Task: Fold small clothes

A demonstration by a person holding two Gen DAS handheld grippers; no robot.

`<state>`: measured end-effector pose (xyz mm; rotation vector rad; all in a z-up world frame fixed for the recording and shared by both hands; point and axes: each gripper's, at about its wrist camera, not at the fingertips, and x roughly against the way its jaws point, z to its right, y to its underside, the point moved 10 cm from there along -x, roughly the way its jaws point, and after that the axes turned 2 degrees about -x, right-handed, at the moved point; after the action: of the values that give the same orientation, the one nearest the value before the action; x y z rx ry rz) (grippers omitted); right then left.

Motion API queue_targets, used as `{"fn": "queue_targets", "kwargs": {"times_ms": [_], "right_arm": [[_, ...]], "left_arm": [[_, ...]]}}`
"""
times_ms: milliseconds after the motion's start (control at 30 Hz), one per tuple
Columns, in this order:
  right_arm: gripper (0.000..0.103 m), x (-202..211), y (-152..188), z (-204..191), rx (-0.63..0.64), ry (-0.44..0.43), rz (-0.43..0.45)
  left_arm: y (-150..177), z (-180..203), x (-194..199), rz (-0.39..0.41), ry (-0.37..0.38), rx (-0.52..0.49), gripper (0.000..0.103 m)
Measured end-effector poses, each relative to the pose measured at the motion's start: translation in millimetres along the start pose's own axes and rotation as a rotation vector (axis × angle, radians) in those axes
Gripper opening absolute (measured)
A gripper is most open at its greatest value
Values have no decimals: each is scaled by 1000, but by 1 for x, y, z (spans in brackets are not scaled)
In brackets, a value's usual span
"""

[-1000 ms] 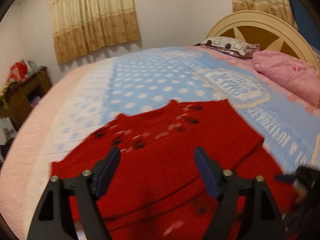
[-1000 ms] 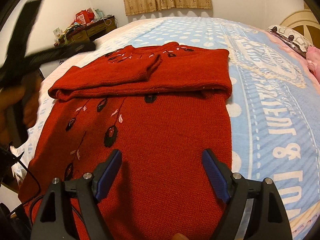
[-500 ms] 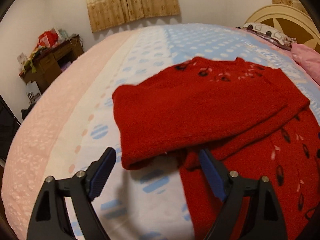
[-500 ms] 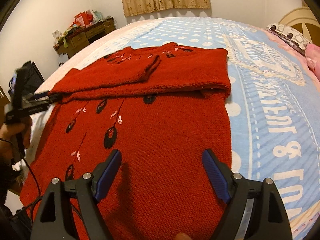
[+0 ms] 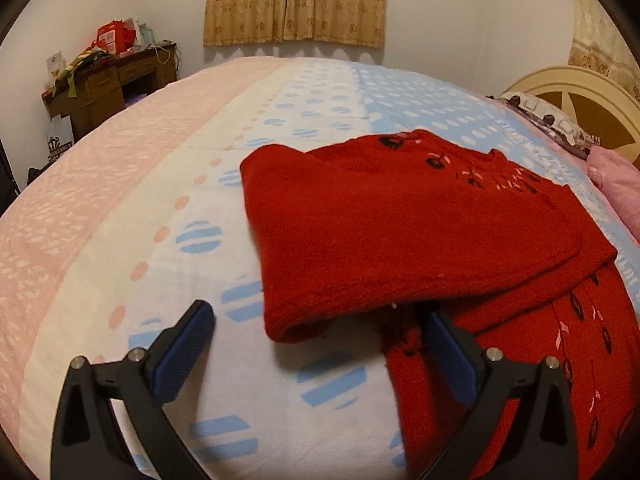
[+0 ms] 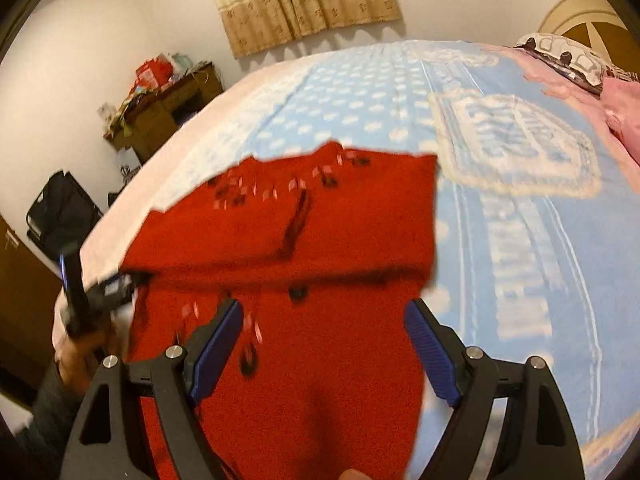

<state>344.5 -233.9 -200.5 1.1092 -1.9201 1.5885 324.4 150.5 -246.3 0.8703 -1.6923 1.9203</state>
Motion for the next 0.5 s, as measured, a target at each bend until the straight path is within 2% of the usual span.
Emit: {"fn": "queue_targets", "kwargs": {"times_ms": [67,133,367,433,500], "right_arm": [[82,-16,-16,-12,-4,-22,-11],[73,-40,-28,-26,-4,-35,-37],[70,-110,-35,-45,-29,-29,-129],[55,-123,-32,-46,-45,-29,-152],[51,-131,-29,-49,-55,-37,-164]], "left_arm": [[-1,-1,-1,5,6,2,103],[-1,0,0,11,7,0,103],[-2,-1,0,22,12,0,103],[-1,-2,0,25,13,1,103],[-1,-2,1,28,15,1,103]]}}
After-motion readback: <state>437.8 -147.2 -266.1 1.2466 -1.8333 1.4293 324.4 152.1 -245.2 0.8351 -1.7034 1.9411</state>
